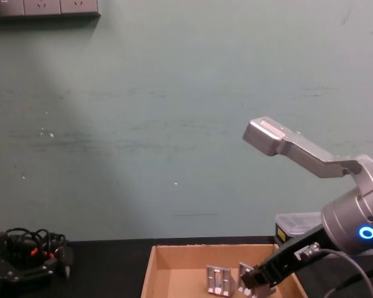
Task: Use one hand to pick up the angle iron from the table and place it into the box.
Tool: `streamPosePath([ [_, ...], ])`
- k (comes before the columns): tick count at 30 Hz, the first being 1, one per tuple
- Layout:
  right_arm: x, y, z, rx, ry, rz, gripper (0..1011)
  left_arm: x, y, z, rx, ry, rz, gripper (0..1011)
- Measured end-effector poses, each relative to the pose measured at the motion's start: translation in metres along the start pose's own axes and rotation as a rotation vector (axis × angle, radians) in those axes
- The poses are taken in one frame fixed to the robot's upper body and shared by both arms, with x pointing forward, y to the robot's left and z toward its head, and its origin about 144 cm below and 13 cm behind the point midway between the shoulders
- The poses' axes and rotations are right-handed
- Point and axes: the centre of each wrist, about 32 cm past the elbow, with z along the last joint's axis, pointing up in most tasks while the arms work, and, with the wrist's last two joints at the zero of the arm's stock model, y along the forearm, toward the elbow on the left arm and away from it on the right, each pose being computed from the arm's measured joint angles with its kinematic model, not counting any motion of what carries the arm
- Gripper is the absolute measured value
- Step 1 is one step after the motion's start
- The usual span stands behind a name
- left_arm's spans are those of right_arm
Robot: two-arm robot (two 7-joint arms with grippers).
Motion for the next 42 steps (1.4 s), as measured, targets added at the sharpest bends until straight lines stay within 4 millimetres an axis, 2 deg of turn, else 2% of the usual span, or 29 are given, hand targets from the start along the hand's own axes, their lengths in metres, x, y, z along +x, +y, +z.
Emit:
streamPosePath([
  [14, -0.0006, 0.0054, -0.0011, -0.01, 0.0, -0.002, 94, 0.0, 0.0, 0.0, 0.0, 0.0, 0.0, 1011],
  [16, -0.0006, 0.0052, -0.001, -0.009, 0.0, -0.002, 118, 0.0, 0.0, 0.0, 0.0, 0.0, 0.0, 1011],
  [21, -0.0006, 0.0049, -0.0009, -0.008, -0.001, -0.002, 233, 0.0, 0.0, 0.0, 0.0, 0.0, 0.0, 1011],
  [31, -0.0007, 0.0046, -0.001, -0.006, -0.001, -0.001, 539, 0.0, 0.0, 0.0, 0.0, 0.0, 0.0, 1011],
  [37, -0.0007, 0.0045, -0.0012, -0.006, 0.0, -0.001, 762, 0.0, 0.0, 0.0, 0.0, 0.0, 0.0, 1011],
  [40, -0.0007, 0.0044, -0.0012, -0.005, -0.001, -0.001, 816, 0.0, 0.0, 0.0, 0.0, 0.0, 0.0, 1011],
  [41, -0.0008, 0.0039, -0.0012, -0.002, 0.0, -0.002, 868, 0.0, 0.0, 0.0, 0.0, 0.0, 0.0, 1011],
  [42, -0.0011, 0.0028, -0.0009, 0.005, 0.0, -0.001, 868, 0.0, 0.0, 0.0, 0.0, 0.0, 0.0, 1011],
])
